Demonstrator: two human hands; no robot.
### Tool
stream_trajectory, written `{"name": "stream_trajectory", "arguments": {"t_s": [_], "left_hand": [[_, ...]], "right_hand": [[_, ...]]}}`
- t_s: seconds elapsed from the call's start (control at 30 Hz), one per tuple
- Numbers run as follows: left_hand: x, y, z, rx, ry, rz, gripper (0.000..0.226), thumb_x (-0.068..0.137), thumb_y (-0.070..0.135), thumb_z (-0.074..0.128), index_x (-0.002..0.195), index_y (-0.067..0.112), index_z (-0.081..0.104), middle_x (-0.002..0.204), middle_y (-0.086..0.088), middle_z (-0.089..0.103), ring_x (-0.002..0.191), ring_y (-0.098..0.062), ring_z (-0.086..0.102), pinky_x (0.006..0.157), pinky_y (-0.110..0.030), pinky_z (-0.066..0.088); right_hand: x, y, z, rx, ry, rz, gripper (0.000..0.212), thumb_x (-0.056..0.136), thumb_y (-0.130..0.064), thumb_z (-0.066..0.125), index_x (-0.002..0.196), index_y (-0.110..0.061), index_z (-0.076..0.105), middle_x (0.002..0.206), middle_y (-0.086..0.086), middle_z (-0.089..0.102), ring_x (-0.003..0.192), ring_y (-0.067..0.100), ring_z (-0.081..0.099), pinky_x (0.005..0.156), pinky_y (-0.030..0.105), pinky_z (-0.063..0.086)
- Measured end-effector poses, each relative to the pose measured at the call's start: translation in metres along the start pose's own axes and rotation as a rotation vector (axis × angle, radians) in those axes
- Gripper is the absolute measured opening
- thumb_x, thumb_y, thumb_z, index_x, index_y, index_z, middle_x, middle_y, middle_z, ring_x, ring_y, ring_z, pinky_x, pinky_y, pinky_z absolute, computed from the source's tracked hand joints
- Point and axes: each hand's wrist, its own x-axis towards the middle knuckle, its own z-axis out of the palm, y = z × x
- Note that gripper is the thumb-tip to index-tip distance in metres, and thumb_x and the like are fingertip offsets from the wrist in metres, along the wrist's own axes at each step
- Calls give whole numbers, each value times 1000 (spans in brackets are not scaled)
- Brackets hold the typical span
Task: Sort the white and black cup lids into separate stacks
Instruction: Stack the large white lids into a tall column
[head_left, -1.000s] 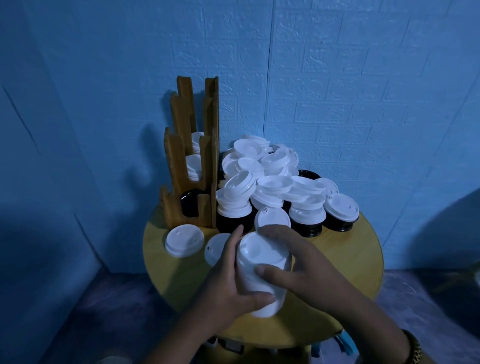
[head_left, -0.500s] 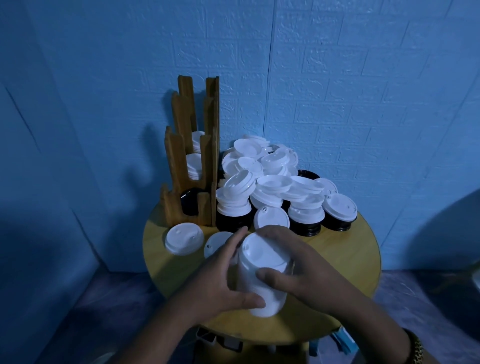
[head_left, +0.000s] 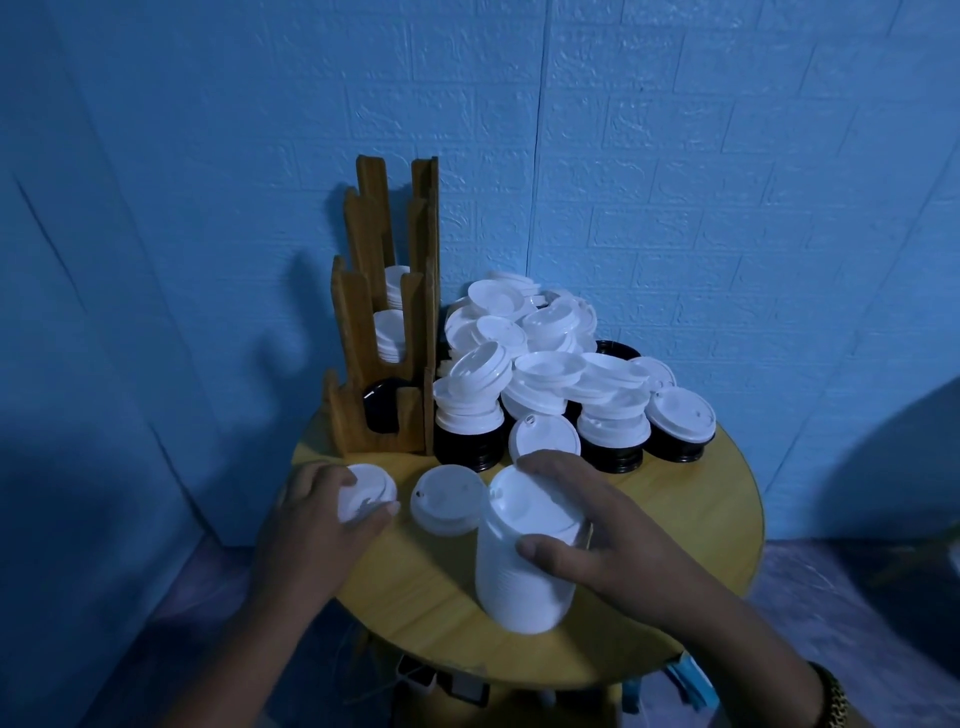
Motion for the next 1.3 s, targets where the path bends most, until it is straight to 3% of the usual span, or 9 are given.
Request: {"name": "stream_trajectory", "arguments": {"t_s": [0.1,0.3,0.37,0.43,0.63,0.77,0.93,1.07,1.3], "left_hand": [[1,1,3,103,-43,-82,83,73,75,72,134,22,52,136,-3,50,123,-28,48,89,-41,45],[3,6,-27,-152,-70,-117,75,70,69,79,131,32,55,126,6,64,112,-20,61,83,-37,50],[-6,26,-48,-464,-115,-21,78,61,75,81,127,45,52,119,21,66,109,-3,63,79,-31,50],[-15,55,-62,-613,-296,145,90,55,76,83,133,58,41,130,32,59,120,10,55,92,-29,46],[-9,114,-58,-656,-573,438,108,63,54,92,147,58,26,147,27,50,141,0,43,116,-48,39],[-6,130,-46,-686,-585,443,109,63,47,94,147,60,26,148,29,48,140,0,44,116,-47,42],[-28,117,-23,-710,-521,349,110,68,52,91,150,61,19,154,37,33,144,9,33,116,-40,41],[-55,117,-2,-671,-445,249,106,67,52,91,132,81,13,137,49,37,130,17,40,97,-15,48],[-67,126,14,-655,-313,153,105,66,47,92,131,70,14,126,45,34,111,20,42,83,-3,44]], "right_hand": [[1,-1,1,-1,5,-6,58,81,-50,70,133,-36,49,130,-30,46,124,-5,45,94,10,38],[0,1,1,-1,4,-13,60,81,-51,73,134,-36,48,132,-28,47,126,-2,46,96,13,39],[-1,0,-2,7,-3,-5,71,76,-61,73,137,-42,43,133,-34,44,126,-8,43,96,10,38],[-2,-3,-7,33,36,-4,83,70,-72,70,142,-48,37,141,-36,38,132,-10,37,103,15,35],[5,-26,-29,100,-41,-64,75,81,-56,73,147,-45,38,153,-21,40,143,5,34,114,39,35],[9,-22,-32,102,-22,-103,65,83,-35,79,142,-34,50,150,-16,45,142,6,38,114,37,36],[0,-8,-13,81,184,-26,58,76,-55,77,128,-36,58,129,-31,55,124,-6,50,98,18,44],[-3,-11,3,-61,288,17,67,70,-77,64,127,-47,47,126,-32,48,121,-8,45,90,8,39],[-3,-18,17,-242,332,224,88,69,-87,45,140,-35,46,124,-14,35,115,6,42,84,18,37]]}}
